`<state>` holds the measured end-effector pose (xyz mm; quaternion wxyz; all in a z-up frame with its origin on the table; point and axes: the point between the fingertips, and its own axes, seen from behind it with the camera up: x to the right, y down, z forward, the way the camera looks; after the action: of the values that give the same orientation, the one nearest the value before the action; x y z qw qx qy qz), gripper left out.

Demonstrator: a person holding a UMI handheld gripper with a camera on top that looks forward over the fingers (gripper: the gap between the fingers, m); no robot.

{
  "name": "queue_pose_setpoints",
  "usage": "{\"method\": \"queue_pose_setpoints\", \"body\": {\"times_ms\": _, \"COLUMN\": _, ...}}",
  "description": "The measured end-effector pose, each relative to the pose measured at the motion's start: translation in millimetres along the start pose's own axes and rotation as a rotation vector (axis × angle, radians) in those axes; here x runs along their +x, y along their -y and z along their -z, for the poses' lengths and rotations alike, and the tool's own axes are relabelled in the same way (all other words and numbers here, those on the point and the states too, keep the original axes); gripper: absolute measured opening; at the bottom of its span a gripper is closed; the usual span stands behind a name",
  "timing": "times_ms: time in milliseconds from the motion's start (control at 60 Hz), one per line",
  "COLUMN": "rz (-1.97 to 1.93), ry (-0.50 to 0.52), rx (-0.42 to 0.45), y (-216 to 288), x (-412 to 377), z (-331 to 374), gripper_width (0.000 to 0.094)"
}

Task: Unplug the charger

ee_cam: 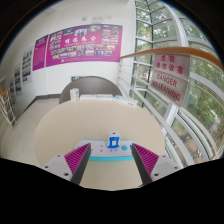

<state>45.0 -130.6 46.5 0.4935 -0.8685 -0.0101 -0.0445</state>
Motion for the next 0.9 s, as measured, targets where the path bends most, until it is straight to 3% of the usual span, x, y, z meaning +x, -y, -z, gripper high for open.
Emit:
{"method": "queue_pose_setpoints", "body": {"times_ms": 133, "rz": -0.029, "ry": -0.017, "rx": 0.025, "y": 13, "x": 8, "z": -41, "gripper_width": 0.0801}}
{"method": "queue_pose_setpoints", "body": {"times_ms": 183, "rz": -0.023, "ry": -0.015, "rx": 0.019, "y": 12, "x": 8, "z": -51, "gripper_width": 0.0734}}
{"method": "queue_pose_setpoints", "body": {"times_ms": 250, "rz": -0.011, "ry": -0.012, "rx": 0.01, "y": 8, "x": 3, "z": -65, "gripper_width": 0.0576}}
{"method": "queue_pose_setpoints", "body": {"times_ms": 333, "rz": -0.017, "ry": -0.021, "rx": 0.02, "y": 9, "x": 4, "z": -70, "gripper_width": 0.0287}}
{"method": "queue_pose_setpoints", "body": {"times_ms": 517, "rz": -0.047, "ry": 0.016, "rx": 0.006, "y": 10, "x": -1, "z": -69, "gripper_width": 0.0132}}
{"method": "queue_pose_setpoints", "body": {"times_ms": 650, "rz": -0.073, "ry": 0.021, "rx": -0.015, "y": 9, "x": -1, "z": -65, "gripper_width": 0.0107}}
{"method": "queue_pose_setpoints", "body": {"times_ms": 683, "rz": -0.097, "ry": 0.031, "rx": 0.057, "y": 29, "x": -1, "z": -56, "gripper_width": 0.01}}
{"method": "queue_pose_setpoints", "body": {"times_ms": 733, "rz": -0.069, "ry": -0.001, "rx": 0.227, "y": 96, "x": 15, "z": -33, "gripper_width": 0.01}}
{"method": "queue_pose_setpoints", "body": {"times_ms": 783, "rz": -0.015, "ry": 0.017, "rx": 0.345, "y": 157, "x": 11, "z": -5, "gripper_width": 0.0101}}
{"method": "queue_pose_setpoints", "body": {"times_ms": 900, "rz": -0.056, "ry": 0.066, "rx": 0.508, "y": 262, "x": 28, "z": 47, "gripper_width": 0.0101}}
